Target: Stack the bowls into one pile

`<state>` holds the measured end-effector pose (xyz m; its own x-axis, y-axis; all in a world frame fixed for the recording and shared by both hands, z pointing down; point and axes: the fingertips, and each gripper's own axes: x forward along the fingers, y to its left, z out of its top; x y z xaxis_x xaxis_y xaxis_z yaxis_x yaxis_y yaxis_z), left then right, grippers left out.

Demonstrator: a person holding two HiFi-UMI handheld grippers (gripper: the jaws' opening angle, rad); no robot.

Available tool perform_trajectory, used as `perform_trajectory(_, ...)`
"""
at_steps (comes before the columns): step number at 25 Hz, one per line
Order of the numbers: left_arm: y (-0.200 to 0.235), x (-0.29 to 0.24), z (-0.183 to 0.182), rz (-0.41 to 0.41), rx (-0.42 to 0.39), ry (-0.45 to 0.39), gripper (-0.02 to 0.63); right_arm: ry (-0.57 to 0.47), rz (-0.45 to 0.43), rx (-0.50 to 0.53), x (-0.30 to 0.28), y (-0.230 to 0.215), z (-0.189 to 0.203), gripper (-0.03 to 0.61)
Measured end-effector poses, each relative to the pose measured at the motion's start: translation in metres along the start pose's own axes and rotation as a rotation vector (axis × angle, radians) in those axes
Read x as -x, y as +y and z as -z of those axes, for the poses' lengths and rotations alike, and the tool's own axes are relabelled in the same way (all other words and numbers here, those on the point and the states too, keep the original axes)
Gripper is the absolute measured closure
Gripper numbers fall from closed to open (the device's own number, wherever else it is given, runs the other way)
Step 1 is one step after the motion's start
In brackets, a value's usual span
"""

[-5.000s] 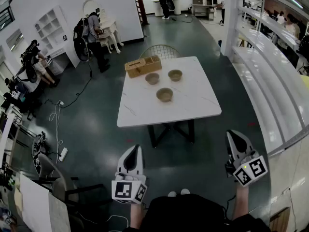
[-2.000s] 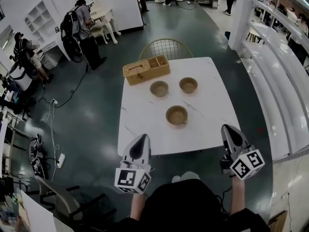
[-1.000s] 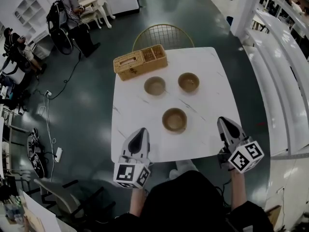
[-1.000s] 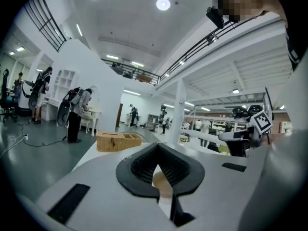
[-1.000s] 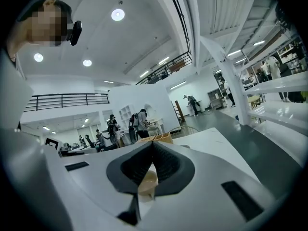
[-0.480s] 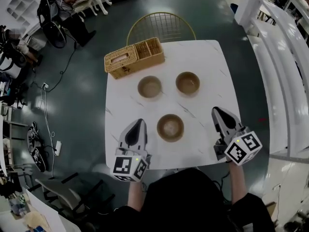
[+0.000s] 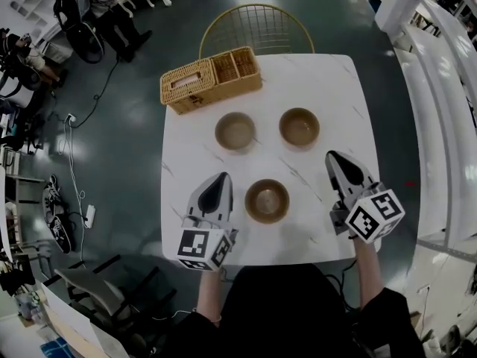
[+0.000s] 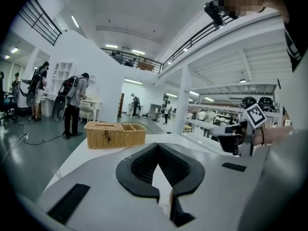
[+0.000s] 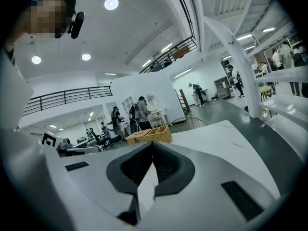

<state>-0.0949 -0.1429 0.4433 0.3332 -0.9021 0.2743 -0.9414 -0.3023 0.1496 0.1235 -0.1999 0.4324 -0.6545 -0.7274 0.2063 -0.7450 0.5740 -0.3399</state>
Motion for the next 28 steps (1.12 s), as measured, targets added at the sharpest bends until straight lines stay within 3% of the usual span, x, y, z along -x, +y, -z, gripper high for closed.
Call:
perform_trajectory(6, 0.014, -0.026, 0.019, 0.047, -0.009, 0.066, 0.600, 0.035, 0.049, 0.009, -0.034, -0.016, 0.009, 0.565)
perform_trajectory(14, 0.011, -0.060, 0.035, 0.123, 0.011, 0.118, 0.600, 0.126, 0.023, 0.013, -0.075, -0.031, 0.020, 0.565)
perform_trajectory(18, 0.011, -0.070, 0.040, 0.142, 0.026, 0.138, 0.600, 0.103, -0.001, -0.058, -0.088, -0.036, 0.017, 0.563)
perform_trajectory(28, 0.012, -0.085, 0.051, 0.166, 0.061, 0.159, 0.600, 0.115, 0.077, -0.071, -0.105, -0.063, 0.027, 0.563)
